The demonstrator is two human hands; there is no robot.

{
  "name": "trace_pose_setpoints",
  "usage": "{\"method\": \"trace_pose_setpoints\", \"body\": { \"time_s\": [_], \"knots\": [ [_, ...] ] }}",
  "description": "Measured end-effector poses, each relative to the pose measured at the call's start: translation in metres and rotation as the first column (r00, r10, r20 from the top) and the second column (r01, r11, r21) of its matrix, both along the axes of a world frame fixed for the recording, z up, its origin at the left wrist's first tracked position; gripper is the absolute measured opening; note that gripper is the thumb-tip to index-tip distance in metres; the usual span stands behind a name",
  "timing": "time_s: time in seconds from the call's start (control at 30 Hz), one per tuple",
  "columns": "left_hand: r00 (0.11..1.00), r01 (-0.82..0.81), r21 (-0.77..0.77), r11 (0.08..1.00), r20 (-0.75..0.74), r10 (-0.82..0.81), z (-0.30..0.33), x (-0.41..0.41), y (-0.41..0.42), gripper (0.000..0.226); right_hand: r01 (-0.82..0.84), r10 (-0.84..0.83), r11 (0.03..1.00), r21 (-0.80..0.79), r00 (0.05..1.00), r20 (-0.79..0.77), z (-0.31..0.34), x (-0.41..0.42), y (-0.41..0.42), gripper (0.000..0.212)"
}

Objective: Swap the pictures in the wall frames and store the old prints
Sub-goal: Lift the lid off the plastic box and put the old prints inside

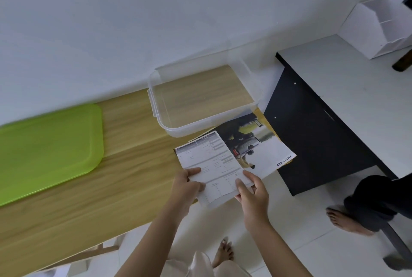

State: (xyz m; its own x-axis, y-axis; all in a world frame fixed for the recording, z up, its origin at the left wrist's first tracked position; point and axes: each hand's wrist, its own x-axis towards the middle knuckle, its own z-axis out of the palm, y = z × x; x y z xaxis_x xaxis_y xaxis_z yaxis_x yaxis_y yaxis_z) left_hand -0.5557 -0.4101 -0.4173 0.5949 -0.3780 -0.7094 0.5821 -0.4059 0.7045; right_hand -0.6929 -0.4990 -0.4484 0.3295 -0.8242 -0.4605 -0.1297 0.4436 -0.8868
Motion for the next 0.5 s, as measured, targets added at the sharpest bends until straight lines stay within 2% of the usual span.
{"method": "trace_pose_setpoints", "body": {
  "time_s": [0.13,0.3,0.5],
  "knots": [
    [0.998,0.052,-0.096,0.994,0.026,-0.05,0.006,-0.022,0.002,0.047,0.069,-0.069,0.996,-0.056,0.998,-0.008,0.005,-0.017,-0.008,0.03],
    [0.988,0.119,-0.216,0.969,0.119,-0.094,0.018,-0.044,-0.006,0.047,0.121,-0.128,0.957,-0.262,0.992,-0.009,0.027,-0.034,-0.01,0.035],
    [0.97,0.141,-0.35,0.926,0.234,-0.059,0.045,-0.03,-0.019,0.053,0.158,-0.143,0.905,-0.396,0.987,0.066,0.068,-0.019,-0.032,0.049]
  ]
}}
